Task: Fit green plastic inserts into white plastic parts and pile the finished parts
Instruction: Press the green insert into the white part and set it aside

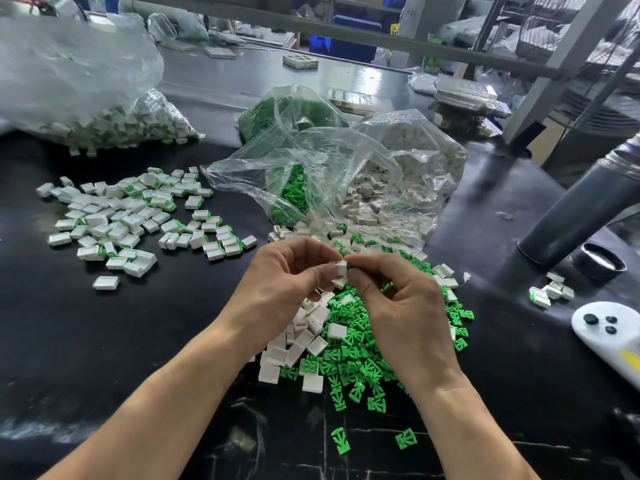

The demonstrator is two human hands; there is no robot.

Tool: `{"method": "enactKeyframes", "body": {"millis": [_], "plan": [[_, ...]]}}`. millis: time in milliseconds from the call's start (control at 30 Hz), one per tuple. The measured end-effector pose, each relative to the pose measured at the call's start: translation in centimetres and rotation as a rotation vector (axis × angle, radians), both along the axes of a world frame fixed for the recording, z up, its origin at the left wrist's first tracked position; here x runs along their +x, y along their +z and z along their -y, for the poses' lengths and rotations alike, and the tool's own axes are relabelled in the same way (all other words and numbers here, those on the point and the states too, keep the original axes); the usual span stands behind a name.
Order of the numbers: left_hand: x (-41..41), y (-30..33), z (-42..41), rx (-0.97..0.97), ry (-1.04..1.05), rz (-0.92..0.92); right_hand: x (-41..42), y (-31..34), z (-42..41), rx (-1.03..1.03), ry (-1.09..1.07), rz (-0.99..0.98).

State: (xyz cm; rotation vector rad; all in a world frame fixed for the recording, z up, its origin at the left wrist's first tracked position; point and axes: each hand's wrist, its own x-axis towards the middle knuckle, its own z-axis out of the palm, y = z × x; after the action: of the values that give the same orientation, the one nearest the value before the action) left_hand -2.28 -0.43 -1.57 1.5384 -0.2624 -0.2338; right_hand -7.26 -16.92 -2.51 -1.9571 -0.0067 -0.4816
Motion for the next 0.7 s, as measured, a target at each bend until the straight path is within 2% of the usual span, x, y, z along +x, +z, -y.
{"method": "enactKeyframes", "body": {"millis": [133, 233, 500, 700], "plan": [[-0.01, 0.13, 0.03, -0.009, -0.011, 0.037, 0.26, 0.07, 0.18, 0.375, 0.049, -0.122], [-0.02, 0.16, 0.04, -0.016, -0.017, 0.042, 0.25, -0.04, 0.18, 0.466, 0.067, -0.15], [-0.13, 0.2, 0.16, -0.018, -0.013, 0.037, 0.11, -0.47, -0.38, 0.158, -0.041, -0.061], [-0.23, 0.02, 0.06, 0.077, 0.021, 0.149, -0.04, -0.27, -0.44, -0.039, -0.069, -0.058]]}}
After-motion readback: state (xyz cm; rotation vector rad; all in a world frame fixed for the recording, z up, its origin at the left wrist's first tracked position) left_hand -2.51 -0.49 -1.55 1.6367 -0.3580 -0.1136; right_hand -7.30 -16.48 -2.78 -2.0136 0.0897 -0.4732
